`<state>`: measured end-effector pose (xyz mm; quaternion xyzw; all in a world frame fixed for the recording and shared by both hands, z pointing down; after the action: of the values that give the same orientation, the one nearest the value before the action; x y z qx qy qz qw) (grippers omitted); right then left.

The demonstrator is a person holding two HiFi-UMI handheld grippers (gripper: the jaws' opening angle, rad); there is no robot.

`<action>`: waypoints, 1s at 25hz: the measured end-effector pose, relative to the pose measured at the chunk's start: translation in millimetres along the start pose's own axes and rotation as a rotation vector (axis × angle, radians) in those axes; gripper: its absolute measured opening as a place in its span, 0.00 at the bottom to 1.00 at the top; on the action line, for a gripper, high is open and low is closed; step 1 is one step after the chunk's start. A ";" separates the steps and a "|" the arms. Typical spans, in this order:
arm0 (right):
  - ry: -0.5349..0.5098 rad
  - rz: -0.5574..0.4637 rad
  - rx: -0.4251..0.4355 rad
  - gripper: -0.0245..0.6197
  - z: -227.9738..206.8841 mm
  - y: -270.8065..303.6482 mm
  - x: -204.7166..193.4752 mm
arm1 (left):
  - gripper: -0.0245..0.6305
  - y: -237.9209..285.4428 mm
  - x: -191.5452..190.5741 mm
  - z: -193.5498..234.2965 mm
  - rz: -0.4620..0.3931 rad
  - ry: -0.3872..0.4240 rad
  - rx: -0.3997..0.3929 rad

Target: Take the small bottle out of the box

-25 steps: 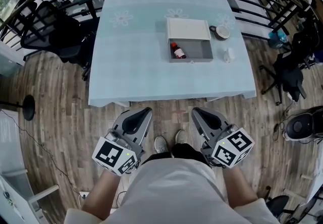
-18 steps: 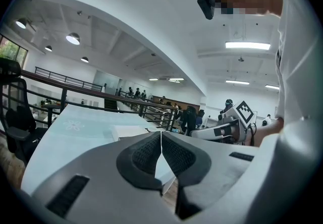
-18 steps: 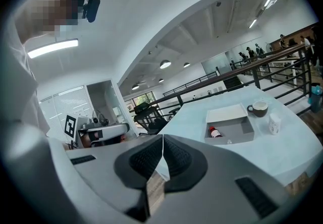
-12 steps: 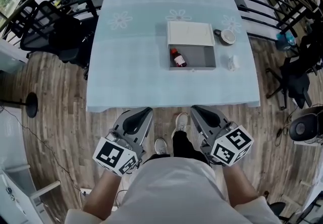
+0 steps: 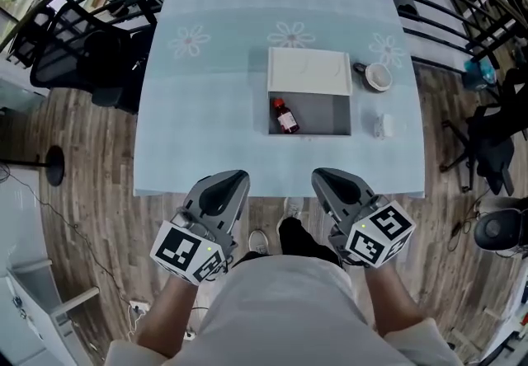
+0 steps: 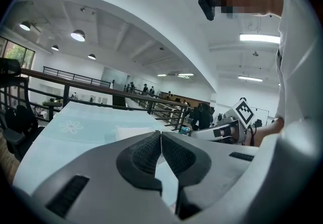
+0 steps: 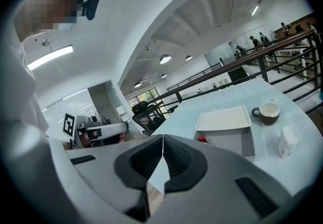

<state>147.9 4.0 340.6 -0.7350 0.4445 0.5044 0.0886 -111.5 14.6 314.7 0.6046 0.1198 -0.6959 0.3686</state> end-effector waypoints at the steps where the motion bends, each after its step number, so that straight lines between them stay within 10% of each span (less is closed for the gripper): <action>1: 0.003 0.002 0.003 0.07 -7.2 1.6 3.3 | 0.07 7.4 2.1 1.3 0.003 -0.002 0.003; 25: 0.057 0.068 0.060 0.07 -128.0 40.7 47.8 | 0.07 118.5 27.1 26.6 0.044 -0.022 0.088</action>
<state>207.1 -121.0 375.2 -0.7307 0.4863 0.4722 0.0807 -53.4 -94.6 329.0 0.6151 0.0717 -0.6987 0.3582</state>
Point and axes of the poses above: the fingertips, and each gripper's own axes: y forward along the fingers, z to its left, x out of its top, the point moved 10 cm from there along -y, backward along the fingers, and after that the axes turned 1 degree about x, right-handed, at the moved point
